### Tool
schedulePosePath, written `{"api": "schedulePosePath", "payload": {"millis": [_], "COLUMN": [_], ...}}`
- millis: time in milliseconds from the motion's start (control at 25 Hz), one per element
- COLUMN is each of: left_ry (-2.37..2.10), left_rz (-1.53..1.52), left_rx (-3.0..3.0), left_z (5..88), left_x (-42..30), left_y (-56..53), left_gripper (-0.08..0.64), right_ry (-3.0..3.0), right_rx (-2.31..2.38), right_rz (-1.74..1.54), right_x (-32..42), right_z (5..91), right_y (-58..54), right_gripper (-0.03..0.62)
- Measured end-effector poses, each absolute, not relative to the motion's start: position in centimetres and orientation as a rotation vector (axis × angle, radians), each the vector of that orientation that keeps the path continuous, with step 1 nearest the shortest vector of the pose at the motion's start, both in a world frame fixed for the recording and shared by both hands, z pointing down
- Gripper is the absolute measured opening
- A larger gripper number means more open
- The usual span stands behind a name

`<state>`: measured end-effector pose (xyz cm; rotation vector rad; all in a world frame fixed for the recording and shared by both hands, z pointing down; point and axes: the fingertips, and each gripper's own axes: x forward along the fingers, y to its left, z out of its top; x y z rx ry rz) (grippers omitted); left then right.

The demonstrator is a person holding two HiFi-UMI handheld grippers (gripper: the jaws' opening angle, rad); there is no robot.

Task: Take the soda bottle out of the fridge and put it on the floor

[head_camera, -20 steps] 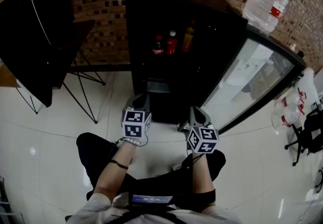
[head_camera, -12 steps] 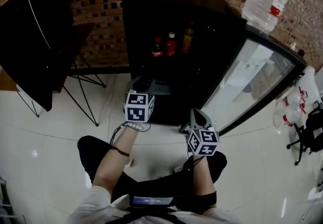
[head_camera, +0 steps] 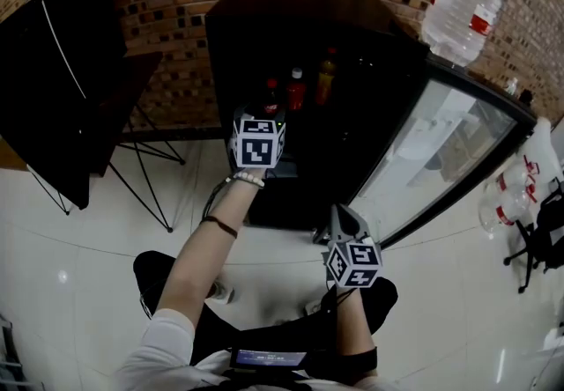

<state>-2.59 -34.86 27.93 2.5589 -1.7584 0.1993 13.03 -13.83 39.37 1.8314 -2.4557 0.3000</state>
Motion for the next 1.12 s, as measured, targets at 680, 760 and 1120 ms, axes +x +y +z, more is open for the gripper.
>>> {"api": "schedulePosePath", "payload": {"millis": [680, 760, 1120], "left_ry": [-1.832, -1.843, -1.789], "left_rz": [0.308, 0.333, 0.362], "left_rx": [2.442, 2.443, 2.477], "left_z": [28.3, 28.3, 28.0], "left_x": [-2.5, -2.5, -2.2], "left_y": [-42.9, -43.2, -42.9], "left_gripper": [0.233, 0.204, 0.152], "right_ry": [-2.474, -2.473, -2.473], "right_rx": [1.84, 1.836, 1.842], "right_rz": [0.351, 0.356, 0.353], "right_x": [13.5, 13.5, 13.6], "right_z": [39.6, 39.9, 39.7], "right_y": [-14.3, -14.4, -14.4], "right_gripper": [0.017, 0.017, 0.017]}}
